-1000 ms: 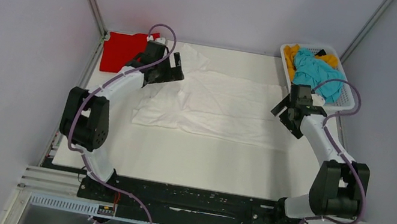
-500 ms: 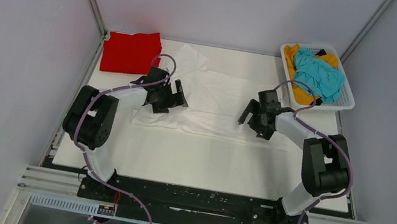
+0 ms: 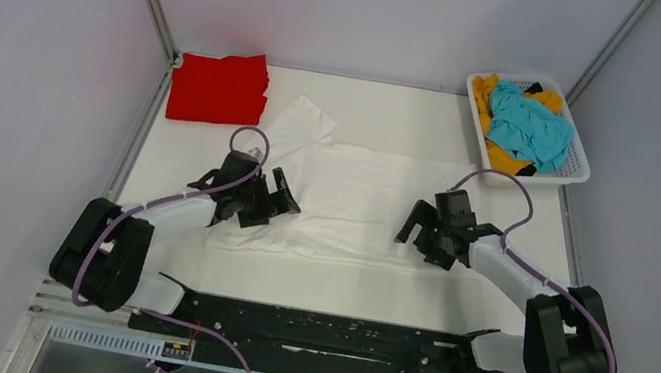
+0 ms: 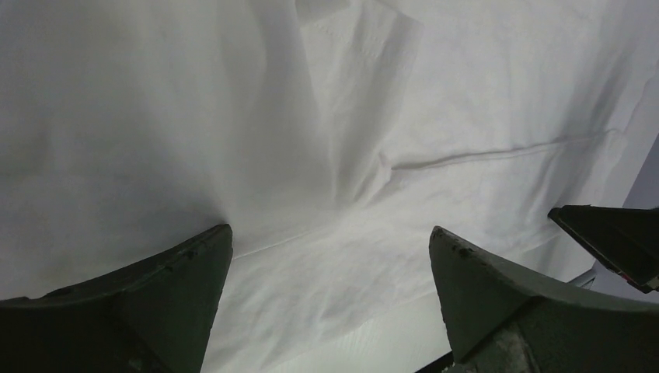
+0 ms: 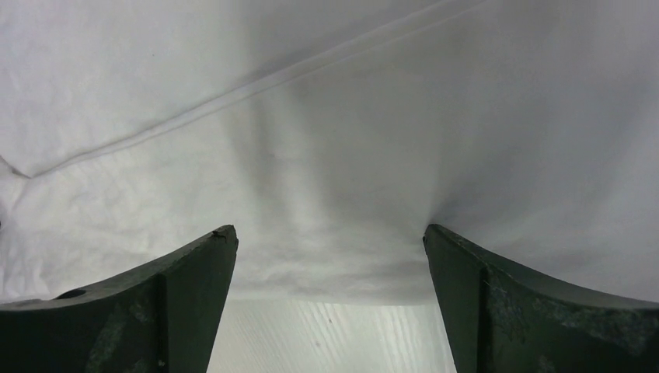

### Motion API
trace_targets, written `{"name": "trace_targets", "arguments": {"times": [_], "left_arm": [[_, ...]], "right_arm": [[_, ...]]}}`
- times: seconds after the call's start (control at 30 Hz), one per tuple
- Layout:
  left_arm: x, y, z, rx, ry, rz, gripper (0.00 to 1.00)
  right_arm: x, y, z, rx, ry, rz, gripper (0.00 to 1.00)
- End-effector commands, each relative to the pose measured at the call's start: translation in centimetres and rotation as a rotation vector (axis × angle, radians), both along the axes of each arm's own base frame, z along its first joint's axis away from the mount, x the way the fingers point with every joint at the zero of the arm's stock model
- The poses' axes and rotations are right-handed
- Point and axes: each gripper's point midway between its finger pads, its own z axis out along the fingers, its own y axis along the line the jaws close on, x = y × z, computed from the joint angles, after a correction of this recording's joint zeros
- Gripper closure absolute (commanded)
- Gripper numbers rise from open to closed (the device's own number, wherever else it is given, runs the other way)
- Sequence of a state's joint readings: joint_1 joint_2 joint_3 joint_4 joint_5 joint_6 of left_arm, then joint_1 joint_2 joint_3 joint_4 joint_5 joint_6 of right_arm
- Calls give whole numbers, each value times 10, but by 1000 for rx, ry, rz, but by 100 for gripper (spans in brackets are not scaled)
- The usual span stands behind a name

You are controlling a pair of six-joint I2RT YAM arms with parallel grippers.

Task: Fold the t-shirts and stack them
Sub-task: Fold the flattened tshirt in 1/3 of the way, then grab the side of the flattened tshirt furthest away from the robot with both arms

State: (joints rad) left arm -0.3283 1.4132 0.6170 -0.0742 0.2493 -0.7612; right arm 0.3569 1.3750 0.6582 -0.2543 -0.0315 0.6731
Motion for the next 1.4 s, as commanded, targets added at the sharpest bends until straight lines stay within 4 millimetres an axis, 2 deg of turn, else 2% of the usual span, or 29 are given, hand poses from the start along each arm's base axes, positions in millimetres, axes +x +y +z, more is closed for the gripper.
{"name": "trace_targets", "arguments": {"times": [0.0, 0.07, 0.13, 0.3, 0.47, 0.57, 0.67, 0.8, 0.83, 0.93, 1.07, 1.17, 1.23, 1.37], "left_arm": [[-75, 21, -35, 86, 203, 40, 1], [-94, 24, -39, 96, 222, 52, 1], [-104, 27, -38, 103, 222, 69, 1], [-117, 39, -25, 132, 193, 118, 1], [-111, 38, -1, 101, 109, 117, 1], [-93, 31, 28, 76, 8, 92, 1], [-67, 29, 64, 89, -124, 84, 1], [-16, 30, 119, 157, -298, 114, 1], [-3, 32, 128, 184, -316, 124, 1], [46, 35, 136, 263, -316, 127, 1], [118, 41, 133, 350, -266, 135, 1], [168, 54, 112, 473, -176, 148, 1], [202, 52, 97, 518, -150, 123, 1], [258, 45, 73, 561, -104, 52, 6]], "right_arm": [[-85, -5, -25, -5, 222, 41, 0], [-104, -9, -26, -12, 252, 42, 0], [-121, -13, -27, -8, 276, 39, 0], [-142, -3, -21, 57, 286, 69, 1], [-135, -1, -4, 79, 200, 87, 1], [-110, -5, 17, 52, 60, 82, 0], [-75, -6, 49, 39, -114, 45, 1], [-39, -14, 84, -1, -298, -23, 0], [-33, -19, 91, -23, -331, -43, 1], [-18, -29, 108, -75, -402, -85, 1], [-7, -38, 113, -128, -431, -116, 1], [-4, -46, 108, -178, -421, -136, 1], [-2, -54, 103, -210, -415, -165, 1], [3, -57, 94, -212, -388, -172, 0]]}}
